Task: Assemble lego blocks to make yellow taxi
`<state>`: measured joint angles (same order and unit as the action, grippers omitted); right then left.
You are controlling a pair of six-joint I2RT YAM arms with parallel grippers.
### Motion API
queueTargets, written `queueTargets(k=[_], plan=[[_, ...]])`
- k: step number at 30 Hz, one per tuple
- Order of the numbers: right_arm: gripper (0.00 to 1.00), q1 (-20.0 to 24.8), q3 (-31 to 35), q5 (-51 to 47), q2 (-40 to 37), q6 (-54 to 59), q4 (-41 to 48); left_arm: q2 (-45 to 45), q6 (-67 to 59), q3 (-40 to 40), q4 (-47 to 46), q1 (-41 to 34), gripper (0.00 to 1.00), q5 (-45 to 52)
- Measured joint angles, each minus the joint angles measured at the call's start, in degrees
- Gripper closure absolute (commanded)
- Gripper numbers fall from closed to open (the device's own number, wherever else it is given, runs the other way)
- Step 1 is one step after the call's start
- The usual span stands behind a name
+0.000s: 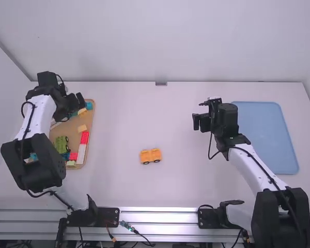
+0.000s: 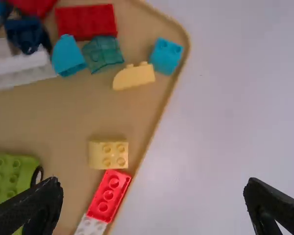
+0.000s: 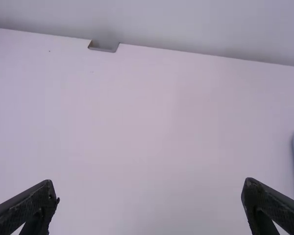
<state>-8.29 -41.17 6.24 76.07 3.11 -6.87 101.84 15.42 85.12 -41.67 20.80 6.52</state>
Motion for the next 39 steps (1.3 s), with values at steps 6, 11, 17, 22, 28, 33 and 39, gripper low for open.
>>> queueTargets(k=[6,11,17,22,28,33,39], plan=[[0.01,0.0,0.0,0.0,0.0,-0.2,-0.2,5.5,10.2,1.4,-1.9,-0.2,0.01,-2.8],[0.01,0.0,0.0,0.0,0.0,-0.1,-0.2,12.3,16.4,5.7,-6.4,-0.2,0.01,-3.9],[0.01,0.0,0.0,0.0,0.0,0.0,-0.2,17.4,22.4,9.1,-3.7,-0.2,0.01,-3.3],[0.01,0.0,0.0,0.0,0.0,-0.1,-0.2,18.6,25.9,8.4,-2.7,-0.2,0.01,1.2],[0.01,0.0,0.0,0.0,0.0,0.0,-0.2,18.6,34.1,7.6,-2.6,-0.2,0.01,2.1],[0.01,0.0,0.0,0.1,0.0,0.0,-0.2,18.6,40.3,7.5,-2.5,-0.2,0.01,1.8],[0.01,0.0,0.0,0.0,0.0,0.0,-0.2,18.6,49.9,5.7,-2.9,-0.2,0.01,1.8]])
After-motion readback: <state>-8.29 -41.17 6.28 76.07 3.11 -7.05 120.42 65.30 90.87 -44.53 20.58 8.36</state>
